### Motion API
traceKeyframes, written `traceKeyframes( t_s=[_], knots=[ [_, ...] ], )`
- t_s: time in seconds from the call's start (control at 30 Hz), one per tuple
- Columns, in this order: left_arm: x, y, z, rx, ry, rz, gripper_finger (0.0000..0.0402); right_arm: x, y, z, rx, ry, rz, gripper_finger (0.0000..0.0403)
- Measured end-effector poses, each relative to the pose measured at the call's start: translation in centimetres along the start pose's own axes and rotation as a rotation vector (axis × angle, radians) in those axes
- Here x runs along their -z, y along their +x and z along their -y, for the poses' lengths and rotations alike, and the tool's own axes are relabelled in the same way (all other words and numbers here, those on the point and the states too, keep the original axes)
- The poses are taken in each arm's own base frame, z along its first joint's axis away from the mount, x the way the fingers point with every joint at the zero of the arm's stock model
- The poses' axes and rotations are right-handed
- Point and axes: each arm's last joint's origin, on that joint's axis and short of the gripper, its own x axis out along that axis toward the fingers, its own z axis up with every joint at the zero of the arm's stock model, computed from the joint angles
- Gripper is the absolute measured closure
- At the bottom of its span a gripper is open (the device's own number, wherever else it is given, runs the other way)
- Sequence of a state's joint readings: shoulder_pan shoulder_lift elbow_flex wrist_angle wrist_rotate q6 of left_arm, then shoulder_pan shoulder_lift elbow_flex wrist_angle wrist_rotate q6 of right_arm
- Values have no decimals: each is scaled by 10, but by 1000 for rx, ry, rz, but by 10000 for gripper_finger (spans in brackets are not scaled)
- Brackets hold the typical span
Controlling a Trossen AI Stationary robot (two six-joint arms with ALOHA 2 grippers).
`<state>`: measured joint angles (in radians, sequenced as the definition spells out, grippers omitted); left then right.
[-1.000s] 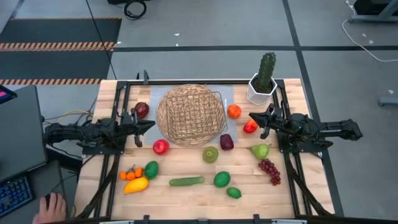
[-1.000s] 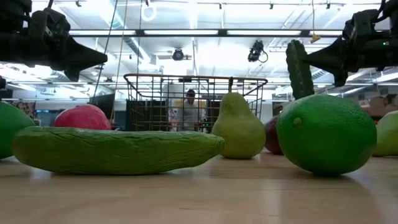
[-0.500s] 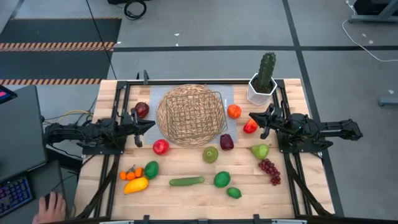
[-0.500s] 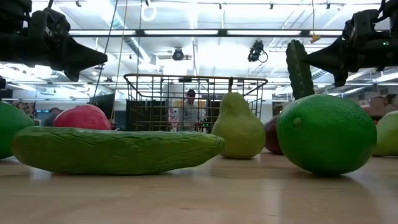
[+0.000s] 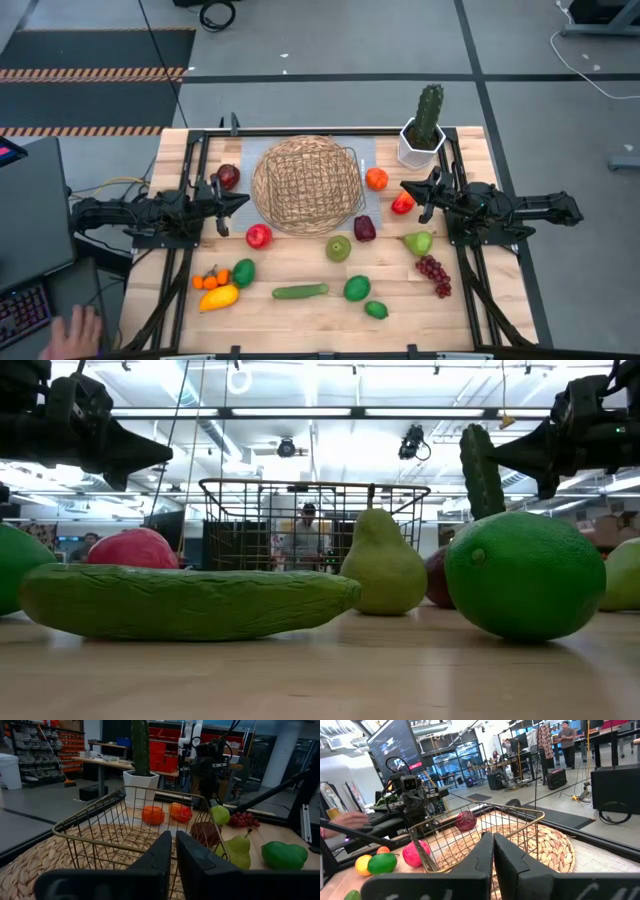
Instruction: Build produce basket
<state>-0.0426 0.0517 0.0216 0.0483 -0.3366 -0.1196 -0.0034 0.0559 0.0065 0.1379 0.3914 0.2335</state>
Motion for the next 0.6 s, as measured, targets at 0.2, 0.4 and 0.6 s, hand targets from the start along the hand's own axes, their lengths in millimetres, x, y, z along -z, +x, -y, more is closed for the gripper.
traceKeyframes(
  t_s=[0.2, 0.4, 0.6],
  knots=[
    [0, 0, 0, 0, 0, 0, 370, 0, 0, 0, 0, 0, 0, 384],
    [0, 0, 0, 0, 0, 0, 374, 0, 0, 0, 0, 0, 0, 384],
    [0, 0, 0, 1, 0, 0, 368, 0, 0, 0, 0, 0, 0, 384]
  ],
)
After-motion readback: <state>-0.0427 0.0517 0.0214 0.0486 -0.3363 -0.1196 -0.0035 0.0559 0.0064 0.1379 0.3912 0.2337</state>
